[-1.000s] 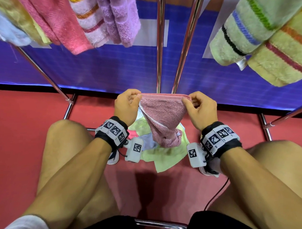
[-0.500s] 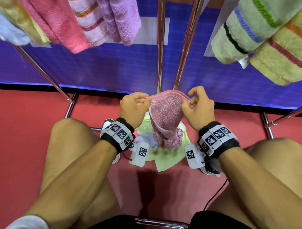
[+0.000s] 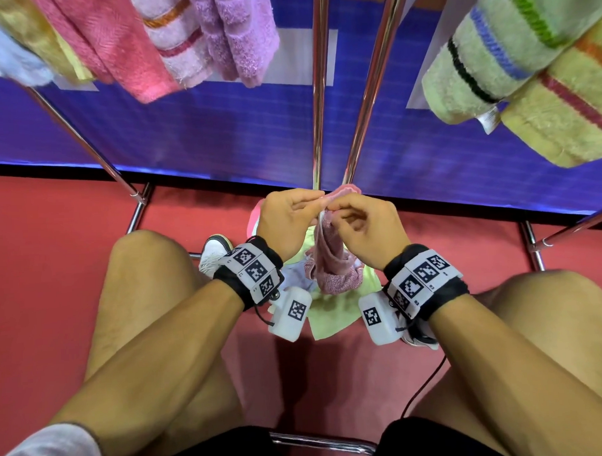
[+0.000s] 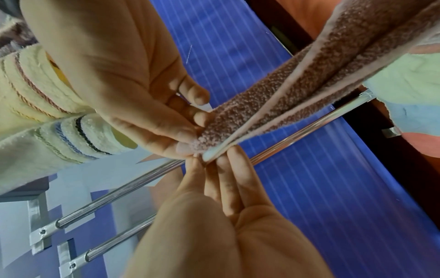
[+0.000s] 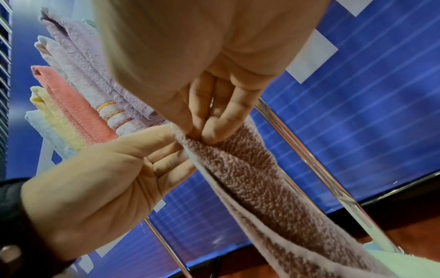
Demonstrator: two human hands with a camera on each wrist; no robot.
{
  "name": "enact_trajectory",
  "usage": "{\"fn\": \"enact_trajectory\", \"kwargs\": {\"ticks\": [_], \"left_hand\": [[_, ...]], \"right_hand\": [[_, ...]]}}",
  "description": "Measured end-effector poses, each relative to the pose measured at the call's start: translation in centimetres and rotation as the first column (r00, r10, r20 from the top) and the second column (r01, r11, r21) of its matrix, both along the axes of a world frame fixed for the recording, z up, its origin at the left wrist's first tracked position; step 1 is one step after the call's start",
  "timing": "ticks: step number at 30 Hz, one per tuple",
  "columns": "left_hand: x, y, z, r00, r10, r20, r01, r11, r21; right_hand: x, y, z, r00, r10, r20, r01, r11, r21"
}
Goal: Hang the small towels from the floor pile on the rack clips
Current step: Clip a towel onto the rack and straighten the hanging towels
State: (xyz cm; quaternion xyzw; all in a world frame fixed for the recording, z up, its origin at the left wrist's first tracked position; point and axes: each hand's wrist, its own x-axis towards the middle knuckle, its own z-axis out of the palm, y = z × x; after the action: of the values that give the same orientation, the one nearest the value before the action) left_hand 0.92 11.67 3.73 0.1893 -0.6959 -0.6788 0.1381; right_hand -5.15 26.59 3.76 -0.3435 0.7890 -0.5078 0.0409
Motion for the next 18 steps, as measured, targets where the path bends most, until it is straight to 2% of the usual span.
{"fn": "enact_trajectory", "kwargs": {"ticks": [4, 8, 14, 18], "left_hand": [[0.0, -0.3, 0.2, 0.999, -0.048, -0.001, 0.048, 0.998, 0.04], [0.2, -0.1, 0.4, 0.992, -0.123, -0.007, 0.123, 0.992, 0.018], [0.2, -0.1, 0.1, 0.99, -0.138, -0.042, 0.131, 0.982, -0.139], [0.3, -0.5, -0.4, 0.986, -0.161, -0.046, 0.135, 0.926, -0.353]], "right_hand": [[-0.7, 0.4, -0.2, 0.998, 0.007, -0.064, -0.007, 1.0, 0.007], [-1.1, 0.6, -0.5, 0.984, -0.029, -0.176, 0.035, 0.999, 0.034], [-1.1, 0.5, -0.6, 0.976, -0.051, -0.21, 0.075, 0.991, 0.107], [-1.2, 0.6, -0.8, 0.968, -0.024, -0.25, 0.057, 0.991, 0.124]]}}
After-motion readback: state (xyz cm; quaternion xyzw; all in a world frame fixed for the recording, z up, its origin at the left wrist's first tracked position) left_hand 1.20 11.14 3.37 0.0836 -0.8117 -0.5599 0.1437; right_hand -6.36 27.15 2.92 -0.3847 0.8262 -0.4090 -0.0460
